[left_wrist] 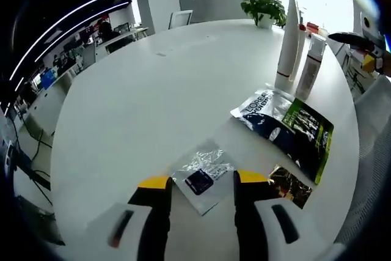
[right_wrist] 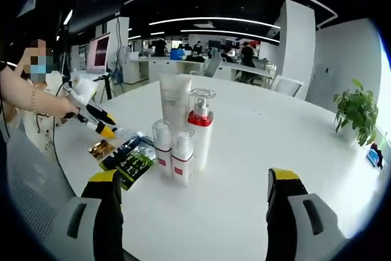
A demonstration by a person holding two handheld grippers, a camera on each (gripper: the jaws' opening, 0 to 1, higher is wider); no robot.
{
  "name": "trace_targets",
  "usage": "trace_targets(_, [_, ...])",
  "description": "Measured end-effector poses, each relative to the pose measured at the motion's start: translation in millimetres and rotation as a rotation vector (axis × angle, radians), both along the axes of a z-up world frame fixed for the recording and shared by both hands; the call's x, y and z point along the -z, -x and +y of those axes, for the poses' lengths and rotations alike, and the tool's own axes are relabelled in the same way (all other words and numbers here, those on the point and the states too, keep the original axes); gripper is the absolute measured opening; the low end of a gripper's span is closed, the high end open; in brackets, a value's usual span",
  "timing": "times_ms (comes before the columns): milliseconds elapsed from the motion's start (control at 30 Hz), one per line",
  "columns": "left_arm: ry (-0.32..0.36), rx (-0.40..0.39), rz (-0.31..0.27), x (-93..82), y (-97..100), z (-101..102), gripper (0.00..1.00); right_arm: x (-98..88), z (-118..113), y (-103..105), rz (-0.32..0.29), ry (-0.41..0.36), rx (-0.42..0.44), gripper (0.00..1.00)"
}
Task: Arrange the skincare products in the storage area until every visible bottle or jar stands upright without overlapping.
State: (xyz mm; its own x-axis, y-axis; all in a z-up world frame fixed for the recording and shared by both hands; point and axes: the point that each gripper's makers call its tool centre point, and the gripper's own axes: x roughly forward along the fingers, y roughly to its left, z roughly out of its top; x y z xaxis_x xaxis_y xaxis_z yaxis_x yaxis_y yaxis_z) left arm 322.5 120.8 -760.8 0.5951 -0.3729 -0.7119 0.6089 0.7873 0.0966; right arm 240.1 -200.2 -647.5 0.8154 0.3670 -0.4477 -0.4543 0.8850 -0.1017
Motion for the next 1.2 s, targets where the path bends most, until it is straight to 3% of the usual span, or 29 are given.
trace_targets(700, [-0.029, -0.067, 0.008, 2.2, 26.4, 47, 0.39, 0.9, 4, 10, -0.002, -0.003, -0.011, 0.99])
trace_targets(1200, [-0.060, -0.072, 0.007, -0.6, 39.9, 53, 0.38, 2.9, 3, 15, 0.006, -0.003, -0.012, 0.99])
